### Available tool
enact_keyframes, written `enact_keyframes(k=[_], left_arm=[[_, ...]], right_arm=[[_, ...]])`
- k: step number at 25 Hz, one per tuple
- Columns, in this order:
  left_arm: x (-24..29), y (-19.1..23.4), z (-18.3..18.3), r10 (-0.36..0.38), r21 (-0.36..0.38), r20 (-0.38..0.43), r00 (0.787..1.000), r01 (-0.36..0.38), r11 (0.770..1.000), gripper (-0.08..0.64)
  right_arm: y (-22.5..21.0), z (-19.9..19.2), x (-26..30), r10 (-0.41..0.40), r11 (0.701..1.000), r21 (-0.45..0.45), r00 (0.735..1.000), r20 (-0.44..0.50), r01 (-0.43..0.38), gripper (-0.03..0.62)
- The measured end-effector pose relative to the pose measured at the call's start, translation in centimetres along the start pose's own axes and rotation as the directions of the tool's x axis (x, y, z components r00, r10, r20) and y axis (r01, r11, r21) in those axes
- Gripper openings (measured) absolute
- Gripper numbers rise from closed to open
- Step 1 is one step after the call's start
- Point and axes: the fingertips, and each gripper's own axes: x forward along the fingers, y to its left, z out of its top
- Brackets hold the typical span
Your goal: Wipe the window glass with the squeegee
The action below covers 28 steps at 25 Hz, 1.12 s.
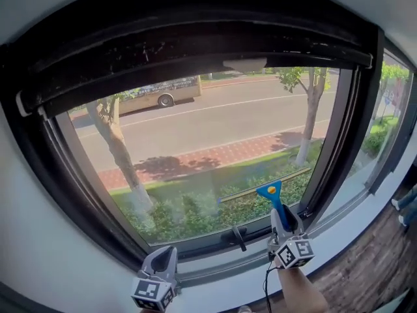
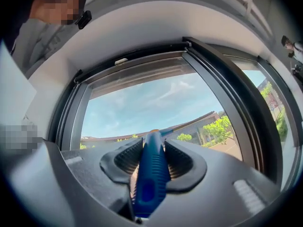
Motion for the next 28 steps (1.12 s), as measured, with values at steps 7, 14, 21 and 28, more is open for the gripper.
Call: enact_keyframes(k=[7, 14, 21, 28], left_arm=[[0.0, 0.2, 2.3, -0.098, -0.044, 0.060, 0.993, 0.100, 0.994, 0.003], [-0.2, -1.9, 3.6, -0.213, -0.082, 0.096, 0.972, 0.221, 0.972, 0.003], [-0.4, -0.5, 3.9, -0.159, -0.082, 0.084, 0.984, 0.165, 0.983, 0.003], [-1.7, 1.6, 4.1, -0.078, -0.121, 0.098, 0.992, 0.090, 0.989, 0.003]], right_arm=[[5.9, 8.9, 3.4, 0.003, 0.999, -0.048, 0.989, 0.148, 0.005, 0.149], [10.7, 18.1, 6.2, 0.025, 0.996, -0.091, 0.958, 0.285, 0.001, 0.149], [13.6, 25.5, 9.3, 0.091, 0.992, -0.117, 0.912, 0.400, -0.048, 0.149], [14.4, 28.6, 13.2, 0.135, 0.990, -0.105, 0.870, 0.474, -0.096, 0.149]])
